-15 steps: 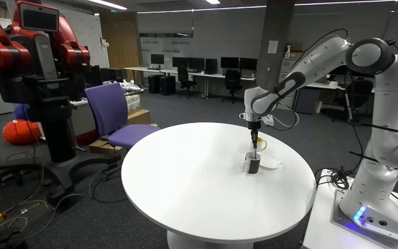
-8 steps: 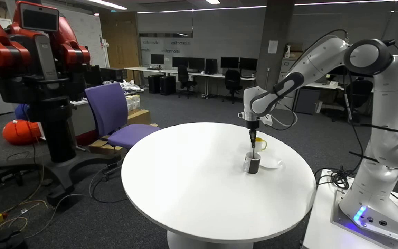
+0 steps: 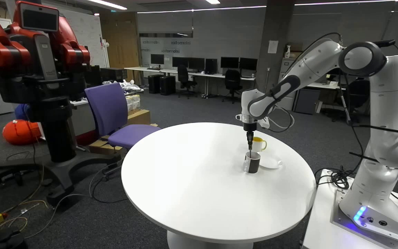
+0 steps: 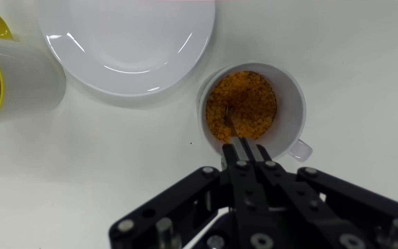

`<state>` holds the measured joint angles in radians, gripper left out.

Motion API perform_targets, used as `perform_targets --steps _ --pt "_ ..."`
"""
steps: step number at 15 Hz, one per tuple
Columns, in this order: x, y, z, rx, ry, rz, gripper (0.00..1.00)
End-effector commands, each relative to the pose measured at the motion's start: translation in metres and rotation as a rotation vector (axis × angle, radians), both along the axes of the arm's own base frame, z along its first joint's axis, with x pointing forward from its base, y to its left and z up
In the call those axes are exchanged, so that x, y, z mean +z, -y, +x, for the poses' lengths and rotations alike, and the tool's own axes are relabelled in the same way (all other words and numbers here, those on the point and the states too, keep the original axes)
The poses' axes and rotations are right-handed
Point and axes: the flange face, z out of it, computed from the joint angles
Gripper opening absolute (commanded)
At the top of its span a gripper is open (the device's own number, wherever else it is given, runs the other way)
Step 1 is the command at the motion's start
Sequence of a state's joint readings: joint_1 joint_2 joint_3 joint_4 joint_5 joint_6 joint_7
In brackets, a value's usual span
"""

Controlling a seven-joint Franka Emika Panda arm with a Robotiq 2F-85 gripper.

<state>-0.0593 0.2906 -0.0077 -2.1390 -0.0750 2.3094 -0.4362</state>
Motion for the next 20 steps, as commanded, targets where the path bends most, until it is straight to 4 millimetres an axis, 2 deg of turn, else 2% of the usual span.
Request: perform_targets --steps 1,5,20 --pt "0.003 -0.002 0.011 0.029 0.033 0.014 0.01" --pt "0.004 -0.011 0.015 0.049 0.038 0.026 0.01" --pt "0.015 -0.046 0.003 0.115 -0.012 0.049 0.01"
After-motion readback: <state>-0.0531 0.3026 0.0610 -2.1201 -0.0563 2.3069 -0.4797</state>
